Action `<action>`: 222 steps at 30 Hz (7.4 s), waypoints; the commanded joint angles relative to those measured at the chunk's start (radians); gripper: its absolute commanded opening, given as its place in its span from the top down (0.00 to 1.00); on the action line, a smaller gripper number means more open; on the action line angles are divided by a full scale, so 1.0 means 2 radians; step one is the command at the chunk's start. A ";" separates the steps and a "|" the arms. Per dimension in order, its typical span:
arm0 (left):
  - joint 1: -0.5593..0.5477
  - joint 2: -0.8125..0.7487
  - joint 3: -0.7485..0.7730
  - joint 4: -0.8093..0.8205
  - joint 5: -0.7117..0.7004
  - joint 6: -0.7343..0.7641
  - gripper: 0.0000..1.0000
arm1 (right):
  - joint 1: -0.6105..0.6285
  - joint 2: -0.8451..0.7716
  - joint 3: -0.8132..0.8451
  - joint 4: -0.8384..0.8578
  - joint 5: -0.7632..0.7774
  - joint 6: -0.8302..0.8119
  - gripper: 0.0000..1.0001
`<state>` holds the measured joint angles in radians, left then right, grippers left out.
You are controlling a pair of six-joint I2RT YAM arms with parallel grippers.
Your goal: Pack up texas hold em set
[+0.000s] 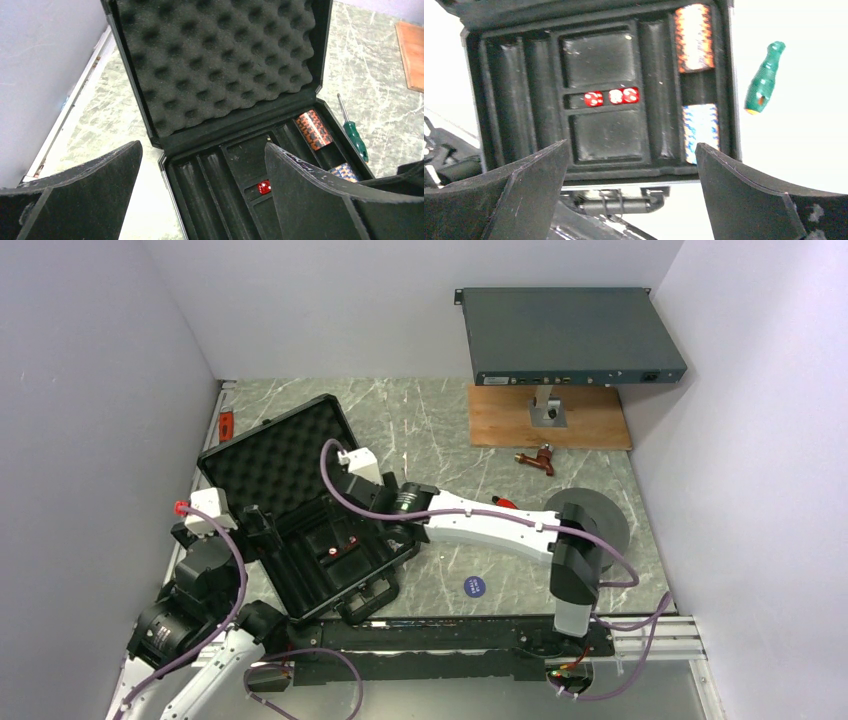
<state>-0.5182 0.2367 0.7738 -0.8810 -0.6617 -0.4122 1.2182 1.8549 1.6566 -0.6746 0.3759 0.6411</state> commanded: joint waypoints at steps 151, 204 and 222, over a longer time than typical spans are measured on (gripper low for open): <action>-0.423 0.906 0.334 0.123 0.178 -0.009 0.59 | -0.330 -0.458 -0.397 0.038 0.130 -0.021 0.00; -0.390 0.745 0.367 0.000 0.137 -0.025 0.61 | -0.337 -0.480 -0.390 0.035 0.123 -0.034 0.00; -0.253 0.631 0.251 0.006 0.123 -0.041 0.61 | -0.338 -0.473 -0.397 0.038 0.109 -0.030 0.00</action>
<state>-1.0634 1.5673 1.3037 -0.8776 -0.3920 -0.4767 0.5457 0.9043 0.8570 -0.6338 0.6079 0.5861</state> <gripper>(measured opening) 0.508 0.994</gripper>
